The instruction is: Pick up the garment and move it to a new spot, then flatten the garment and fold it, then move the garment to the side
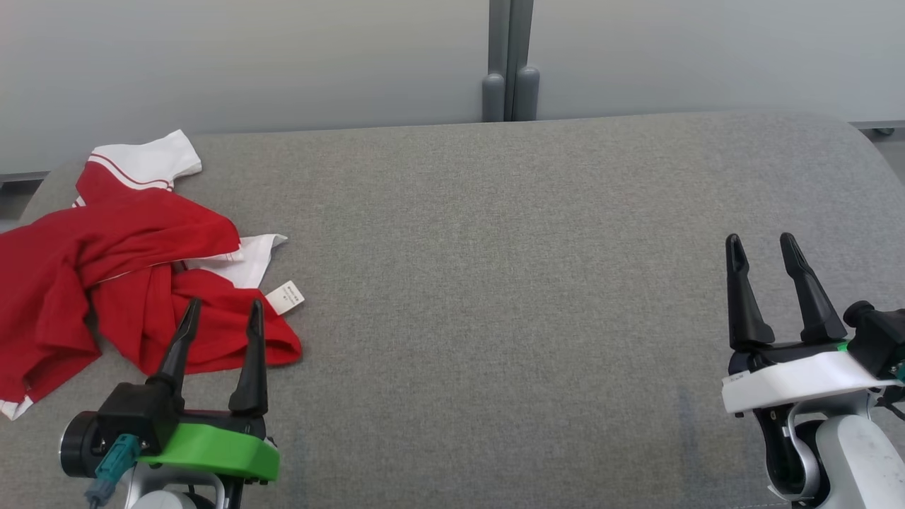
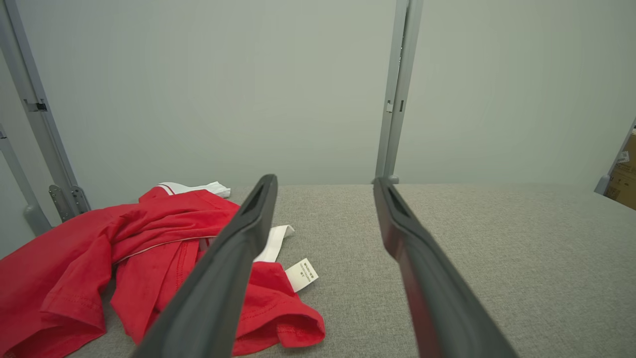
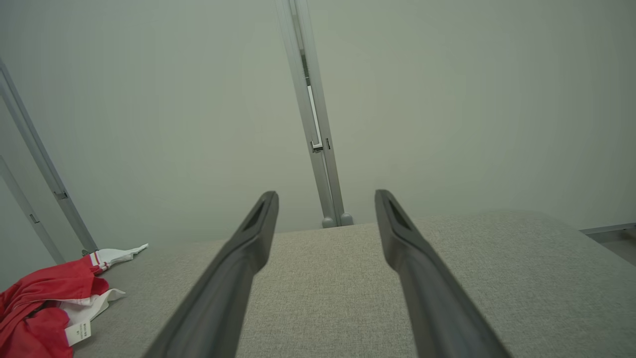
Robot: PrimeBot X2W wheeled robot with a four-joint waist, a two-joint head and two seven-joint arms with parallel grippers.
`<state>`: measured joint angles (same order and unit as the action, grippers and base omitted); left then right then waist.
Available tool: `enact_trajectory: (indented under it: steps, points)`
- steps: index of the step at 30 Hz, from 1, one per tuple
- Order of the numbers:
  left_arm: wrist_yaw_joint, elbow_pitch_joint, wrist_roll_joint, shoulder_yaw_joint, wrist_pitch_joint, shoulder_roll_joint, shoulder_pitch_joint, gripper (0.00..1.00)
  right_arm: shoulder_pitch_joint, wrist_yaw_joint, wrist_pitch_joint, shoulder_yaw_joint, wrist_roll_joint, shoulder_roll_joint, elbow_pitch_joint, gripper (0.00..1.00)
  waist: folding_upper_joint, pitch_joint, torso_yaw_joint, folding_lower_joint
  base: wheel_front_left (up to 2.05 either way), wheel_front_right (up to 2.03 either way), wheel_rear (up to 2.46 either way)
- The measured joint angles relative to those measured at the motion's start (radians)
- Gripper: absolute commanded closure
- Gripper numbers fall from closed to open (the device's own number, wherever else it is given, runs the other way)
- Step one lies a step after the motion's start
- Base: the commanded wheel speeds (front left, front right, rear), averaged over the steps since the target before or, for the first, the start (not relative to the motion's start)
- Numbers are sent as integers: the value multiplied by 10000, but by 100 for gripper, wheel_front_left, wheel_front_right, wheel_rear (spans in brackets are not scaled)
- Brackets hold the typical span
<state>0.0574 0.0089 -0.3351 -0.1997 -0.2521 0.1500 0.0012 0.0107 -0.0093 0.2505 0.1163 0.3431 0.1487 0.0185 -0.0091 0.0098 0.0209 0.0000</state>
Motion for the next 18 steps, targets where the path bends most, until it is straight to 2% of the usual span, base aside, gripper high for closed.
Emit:
enact_trajectory:
  steps: [10, 18]
  points:
    - [-36, 184, 56, -107, 0, -86, -1, 0, 230, 6, 2, -23, -56, 6, -150, 0, 0, -25, 472, 0, 0, 0, 0]
    - [-29, 491, 59, -54, 0, -125, -1, 0, 233, 207, 12, 303, -65, -190, -316, 0, 0, -87, 1186, 0, 0, 0, 0]
